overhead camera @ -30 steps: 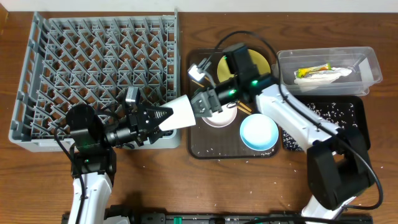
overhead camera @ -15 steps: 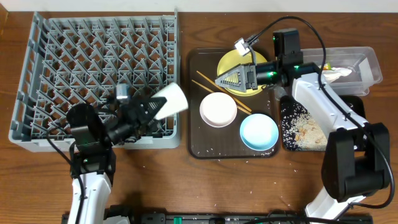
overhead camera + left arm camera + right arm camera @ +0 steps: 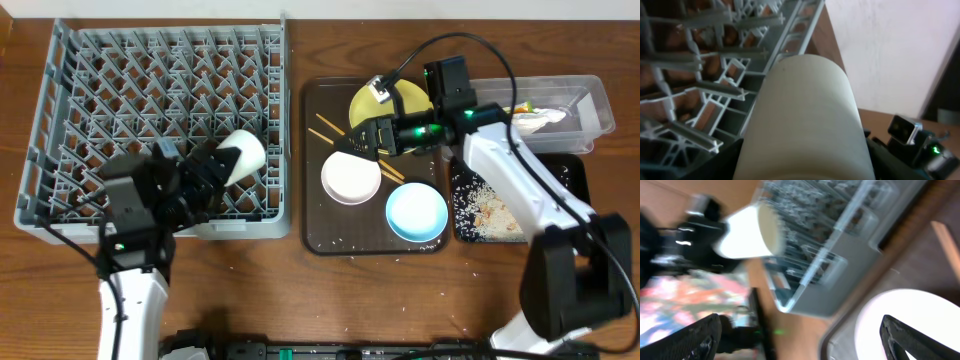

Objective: Sort waste into correct bins and load items into the dishwasher
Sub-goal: 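Lower the cream cup into the dish rack with left gripper, then release the cup and move left gripper toward the pink bowl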

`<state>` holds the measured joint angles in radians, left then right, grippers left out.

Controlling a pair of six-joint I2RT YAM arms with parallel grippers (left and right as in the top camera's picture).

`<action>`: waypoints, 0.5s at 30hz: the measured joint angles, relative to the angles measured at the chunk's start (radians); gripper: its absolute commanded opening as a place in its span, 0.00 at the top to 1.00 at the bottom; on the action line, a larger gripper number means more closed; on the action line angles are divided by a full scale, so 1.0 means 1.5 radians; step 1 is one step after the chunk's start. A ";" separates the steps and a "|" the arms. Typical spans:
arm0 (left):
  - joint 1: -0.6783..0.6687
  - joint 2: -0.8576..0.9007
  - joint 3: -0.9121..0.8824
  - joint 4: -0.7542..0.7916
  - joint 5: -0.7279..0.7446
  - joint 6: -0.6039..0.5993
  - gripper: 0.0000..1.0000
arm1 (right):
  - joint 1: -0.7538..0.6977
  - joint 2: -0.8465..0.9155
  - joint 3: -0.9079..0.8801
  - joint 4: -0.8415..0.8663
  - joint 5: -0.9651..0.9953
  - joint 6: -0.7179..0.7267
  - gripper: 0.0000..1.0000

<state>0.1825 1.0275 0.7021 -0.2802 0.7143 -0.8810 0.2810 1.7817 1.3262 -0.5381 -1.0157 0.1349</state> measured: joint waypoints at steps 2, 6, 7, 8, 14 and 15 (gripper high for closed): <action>-0.001 0.000 0.067 -0.095 -0.027 0.037 0.81 | 0.000 -0.032 -0.001 -0.030 0.067 -0.009 0.01; -0.009 -0.001 0.187 -0.269 -0.098 0.108 0.81 | 0.000 -0.103 -0.001 -0.080 0.197 -0.022 0.01; -0.015 -0.001 0.211 -0.306 -0.121 0.123 0.81 | 0.000 -0.116 -0.001 -0.088 0.220 -0.023 0.01; -0.022 -0.001 0.232 -0.338 -0.142 0.137 0.81 | 0.000 -0.130 -0.001 -0.095 0.245 -0.024 0.01; -0.099 -0.002 0.289 -0.439 -0.273 0.184 0.81 | 0.000 -0.175 -0.001 -0.105 0.325 -0.028 0.01; -0.118 0.000 0.289 -0.453 -0.296 0.189 0.81 | 0.000 -0.175 -0.001 -0.106 0.331 -0.028 0.01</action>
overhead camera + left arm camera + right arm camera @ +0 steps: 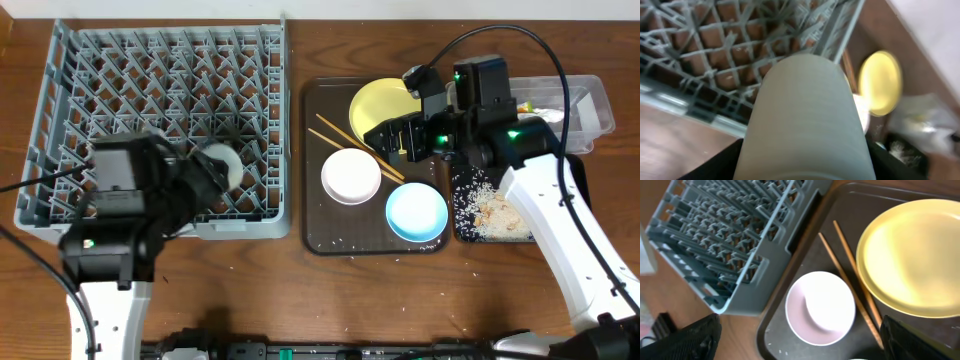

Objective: Sort waste into correct bins and load items into the dishwasher
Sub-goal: 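Release the cup and move left gripper toward the pink bowl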

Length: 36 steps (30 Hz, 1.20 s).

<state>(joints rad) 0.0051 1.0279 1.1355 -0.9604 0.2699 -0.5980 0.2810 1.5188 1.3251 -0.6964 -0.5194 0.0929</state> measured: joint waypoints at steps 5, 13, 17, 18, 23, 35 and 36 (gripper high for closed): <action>-0.084 0.045 0.000 -0.036 -0.086 0.016 0.81 | 0.000 0.000 0.000 -0.014 0.017 -0.001 0.02; -0.159 0.182 0.000 -0.023 -0.139 0.033 0.81 | 0.000 0.000 0.000 -0.035 0.024 -0.002 0.04; -0.163 0.237 0.000 -0.014 -0.151 0.035 0.81 | 0.000 0.000 0.000 -0.042 0.027 -0.003 0.04; -0.163 0.248 0.000 -0.011 -0.152 0.035 0.81 | 0.000 0.000 0.000 -0.042 0.027 -0.003 0.04; -0.165 0.295 0.000 -0.001 -0.155 0.035 0.81 | 0.000 0.000 0.000 -0.042 0.028 -0.004 0.04; -0.201 0.379 0.000 0.005 -0.155 0.036 0.34 | 0.000 0.000 0.000 -0.052 0.028 -0.005 0.04; -0.201 0.381 0.000 0.005 -0.155 0.035 0.29 | 0.000 0.000 0.000 -0.053 0.028 -0.005 0.04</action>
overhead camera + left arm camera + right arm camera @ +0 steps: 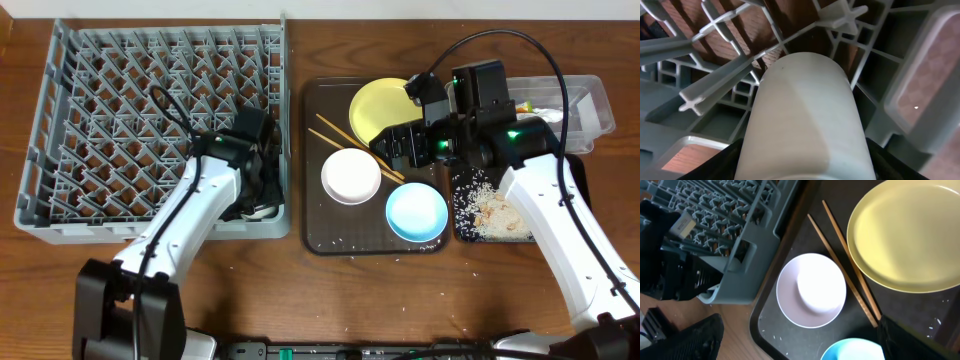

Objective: Sort waste into correct bins and load items into the dishwasher
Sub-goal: 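Release the cup and move left gripper toward the pink bowl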

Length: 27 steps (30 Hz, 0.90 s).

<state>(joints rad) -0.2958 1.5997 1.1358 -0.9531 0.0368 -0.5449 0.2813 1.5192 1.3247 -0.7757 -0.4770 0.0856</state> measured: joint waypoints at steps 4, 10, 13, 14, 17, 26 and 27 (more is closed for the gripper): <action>0.000 0.001 0.000 0.000 -0.002 0.003 0.20 | 0.000 0.000 0.000 -0.001 0.000 0.000 0.04; 0.000 0.001 0.021 -0.019 -0.003 0.003 0.19 | 0.000 0.000 0.000 -0.001 0.001 0.000 0.04; 0.000 -0.011 0.060 -0.035 -0.005 0.009 0.19 | 0.000 0.000 0.000 -0.001 0.002 -0.001 0.12; -0.001 -0.018 0.072 -0.039 -0.005 0.012 0.20 | 0.000 0.000 0.000 -0.001 0.003 -0.004 0.16; -0.005 -0.056 0.095 -0.034 0.008 0.018 0.20 | 0.000 0.000 0.000 0.000 0.003 -0.003 0.21; -0.103 -0.120 0.105 -0.022 0.033 0.026 0.29 | -0.041 -0.001 0.000 0.011 0.014 0.045 0.22; -0.120 -0.117 0.105 -0.014 0.035 0.027 0.29 | -0.049 -0.001 0.000 0.010 0.018 0.050 0.22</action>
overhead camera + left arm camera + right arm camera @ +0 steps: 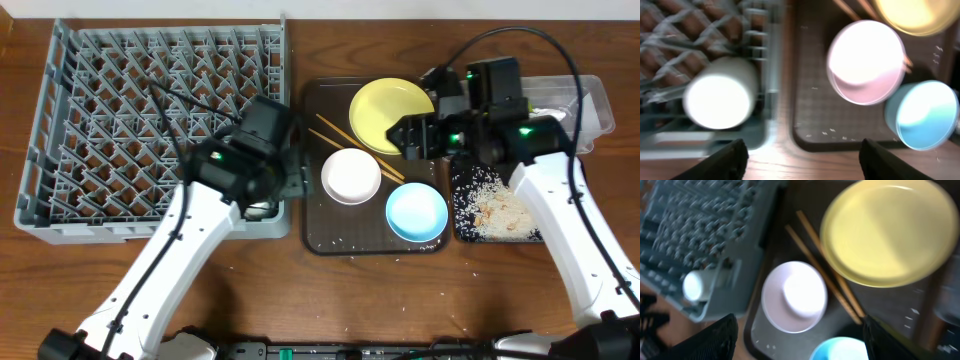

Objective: Sort waste into correct bins and load items into the dishwasher
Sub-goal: 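Release the cup and move left gripper toward the pink bowl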

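A white cup point(720, 92) stands in the front right corner of the grey dish rack point(100, 100), its closed white end up; in the overhead view only a sliver of the cup point(262, 209) shows under my left arm. My left gripper point(807, 165) hangs open and empty above the rack's corner and the tray edge. Over the brown tray point(325, 235), my right gripper point(807, 347) is open and empty beside the yellow plate point(385, 112). On the tray also lie chopsticks point(335, 135), a white bowl point(350, 177) and a blue bowl point(417, 213).
A black tray with scattered rice point(495, 210) lies right of the brown tray. Behind it stands a clear plastic container point(565, 100) with scraps. Rice grains dot the brown tray and the wooden table in front.
My left gripper was shut on the cup low in the rack's front right corner; now it is open and higher, and the cup stays in the rack. The right gripper has shifted slightly right.
My left gripper held the cup on its side over the rack's front edge while the right gripper hung by the white bowl. Then the cup was over the rack, then down in the front right corner. Now it stands there alone, with both grippers open.
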`<state>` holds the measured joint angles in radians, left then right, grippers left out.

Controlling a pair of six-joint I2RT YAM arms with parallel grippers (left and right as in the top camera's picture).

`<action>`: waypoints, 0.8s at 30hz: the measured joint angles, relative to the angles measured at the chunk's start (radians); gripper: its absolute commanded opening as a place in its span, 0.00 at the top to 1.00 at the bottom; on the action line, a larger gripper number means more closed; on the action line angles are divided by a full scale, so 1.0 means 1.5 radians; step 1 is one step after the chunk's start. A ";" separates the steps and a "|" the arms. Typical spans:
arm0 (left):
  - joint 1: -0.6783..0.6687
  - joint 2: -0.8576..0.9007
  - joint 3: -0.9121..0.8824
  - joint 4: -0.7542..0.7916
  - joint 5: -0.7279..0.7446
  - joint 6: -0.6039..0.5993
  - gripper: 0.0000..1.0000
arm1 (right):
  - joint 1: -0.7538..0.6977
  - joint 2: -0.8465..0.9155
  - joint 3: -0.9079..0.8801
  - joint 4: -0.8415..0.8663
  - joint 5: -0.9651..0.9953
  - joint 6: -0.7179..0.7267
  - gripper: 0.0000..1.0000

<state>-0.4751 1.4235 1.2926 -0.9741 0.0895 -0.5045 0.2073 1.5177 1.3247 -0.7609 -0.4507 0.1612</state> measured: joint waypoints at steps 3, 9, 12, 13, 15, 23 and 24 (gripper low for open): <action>-0.038 0.006 -0.001 0.036 0.004 0.000 0.31 | -0.031 -0.003 0.000 -0.007 0.007 0.017 0.20; -0.088 0.057 -0.001 0.122 0.006 -0.008 0.41 | -0.062 -0.007 0.000 -0.034 0.019 0.030 0.18; -0.104 0.104 -0.002 0.167 0.006 -0.008 0.41 | -0.066 -0.007 0.000 -0.047 0.030 0.032 0.16; -0.109 0.122 -0.002 0.184 0.006 -0.001 0.41 | -0.066 -0.007 0.000 -0.051 0.034 0.032 0.16; -0.120 0.153 -0.002 0.209 0.006 0.024 0.40 | -0.066 -0.007 0.000 -0.057 0.042 0.032 0.16; -0.147 0.234 -0.003 0.259 0.006 0.093 0.40 | -0.066 -0.007 0.000 -0.061 0.054 0.032 0.15; -0.147 0.237 -0.004 0.262 0.006 0.096 0.40 | -0.066 -0.007 0.000 -0.061 0.055 0.032 0.15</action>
<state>-0.6956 1.7790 1.2873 -0.5804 0.0986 -0.3611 0.1078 1.5070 1.3247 -0.8528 -0.3687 0.2085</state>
